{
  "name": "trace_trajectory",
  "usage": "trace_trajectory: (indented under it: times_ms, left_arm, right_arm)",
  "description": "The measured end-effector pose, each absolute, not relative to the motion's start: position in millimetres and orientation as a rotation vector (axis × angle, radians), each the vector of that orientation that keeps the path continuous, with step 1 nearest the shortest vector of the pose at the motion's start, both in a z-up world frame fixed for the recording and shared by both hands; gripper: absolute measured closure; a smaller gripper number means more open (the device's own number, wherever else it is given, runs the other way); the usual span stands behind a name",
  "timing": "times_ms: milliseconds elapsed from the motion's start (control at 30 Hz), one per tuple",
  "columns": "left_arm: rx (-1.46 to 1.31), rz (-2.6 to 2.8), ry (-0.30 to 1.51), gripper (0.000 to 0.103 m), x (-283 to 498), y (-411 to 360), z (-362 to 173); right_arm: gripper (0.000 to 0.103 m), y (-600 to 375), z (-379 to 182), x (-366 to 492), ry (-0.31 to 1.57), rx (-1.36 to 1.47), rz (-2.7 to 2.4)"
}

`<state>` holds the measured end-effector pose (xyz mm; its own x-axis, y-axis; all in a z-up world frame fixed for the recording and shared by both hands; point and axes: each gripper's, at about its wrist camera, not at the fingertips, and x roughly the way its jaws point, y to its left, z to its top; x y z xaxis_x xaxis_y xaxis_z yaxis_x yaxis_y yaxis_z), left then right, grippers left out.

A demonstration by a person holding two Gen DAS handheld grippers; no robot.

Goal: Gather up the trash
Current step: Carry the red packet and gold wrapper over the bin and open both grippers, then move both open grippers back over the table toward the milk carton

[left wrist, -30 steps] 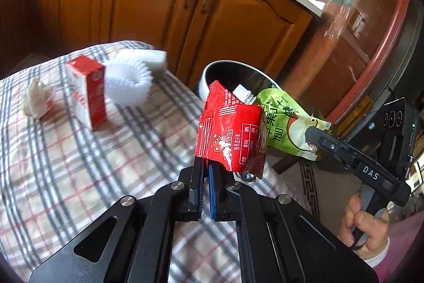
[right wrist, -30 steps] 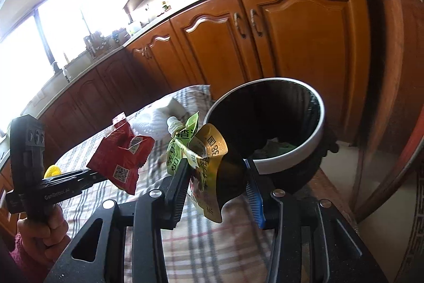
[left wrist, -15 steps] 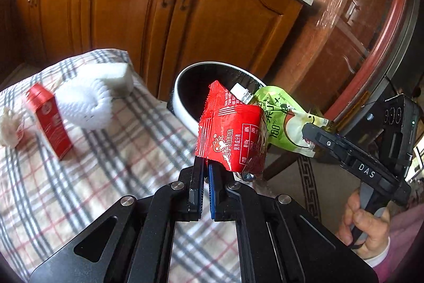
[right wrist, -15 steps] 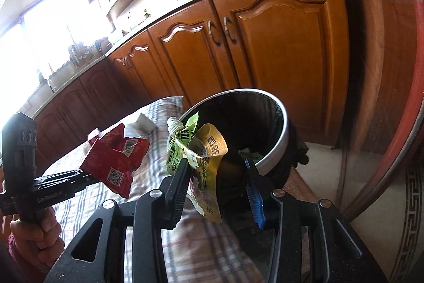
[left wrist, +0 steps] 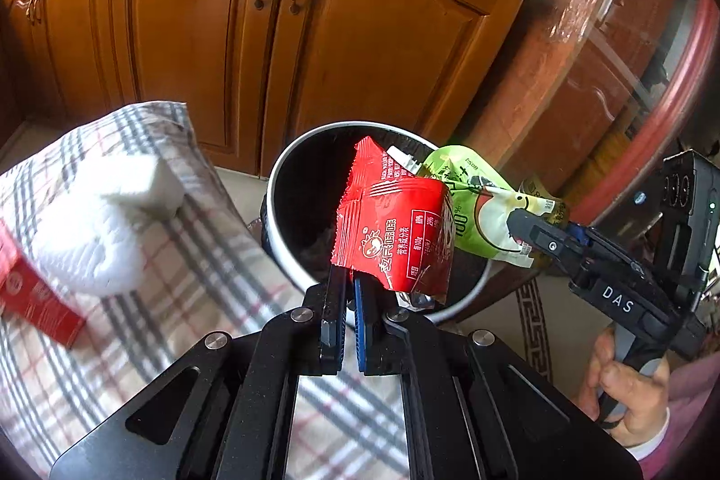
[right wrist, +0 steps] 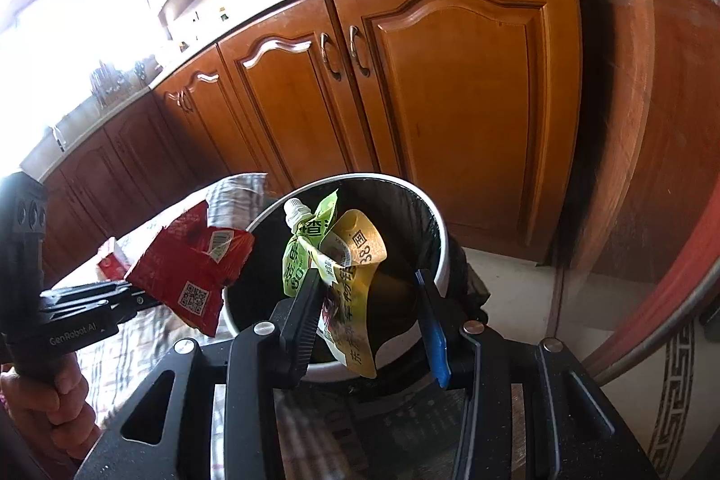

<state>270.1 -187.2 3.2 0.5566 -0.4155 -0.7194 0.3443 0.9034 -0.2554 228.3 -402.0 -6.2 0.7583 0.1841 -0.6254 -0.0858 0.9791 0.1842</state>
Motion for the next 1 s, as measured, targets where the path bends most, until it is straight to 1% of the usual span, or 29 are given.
trace_trajectory:
  times_ms: [467,500,567,600,633,667,733,800,833,967,1000]
  left_arm:
    - [-0.058,-0.440,0.949,0.100,303.7,-211.5,-20.0]
    - [-0.060,-0.441,0.952,0.098,305.2,-213.5,-20.2]
    - [-0.069,-0.432,0.954,0.084,305.1,-212.4,-20.0]
    - [-0.072,-0.421,0.950,0.067,304.6,-212.0,-19.2]
    - [-0.077,-0.415,0.940,0.056,303.1,-209.9,-18.4]
    - [-0.083,-0.413,0.931,0.054,301.6,-207.3,-18.0]
    - [-0.099,-0.407,0.926,0.054,296.2,-201.0,-17.8]
    - [-0.119,-0.401,0.928,0.054,291.6,-193.8,-18.9]
    - [-0.130,-0.399,0.926,0.052,287.6,-189.6,-18.9]
    - [-0.158,-0.374,0.901,0.048,262.9,-169.5,-17.1]
    - [-0.166,-0.368,0.896,0.046,258.3,-164.7,-15.7]
  right_arm:
    - [0.061,-402.8,-26.0,269.3,0.779,0.097,0.133]
    - [0.061,-403.3,-26.3,272.6,0.782,0.098,0.132]
    - [0.059,-404.6,-27.8,278.2,0.789,0.111,0.143]
    - [0.056,-405.8,-28.0,280.5,0.790,0.125,0.159]
    - [0.048,-406.8,-28.1,281.0,0.790,0.133,0.163]
    - [0.046,-407.5,-28.0,280.3,0.786,0.137,0.159]
    - [0.038,-409.2,-27.8,277.6,0.775,0.149,0.163]
    - [0.034,-411.5,-27.7,272.5,0.767,0.172,0.171]
    - [0.030,-412.1,-27.7,269.8,0.762,0.183,0.173]
    - [0.022,-408.4,-24.4,255.4,0.737,0.212,0.191]
    - [0.018,-406.4,-22.9,251.4,0.729,0.220,0.197]
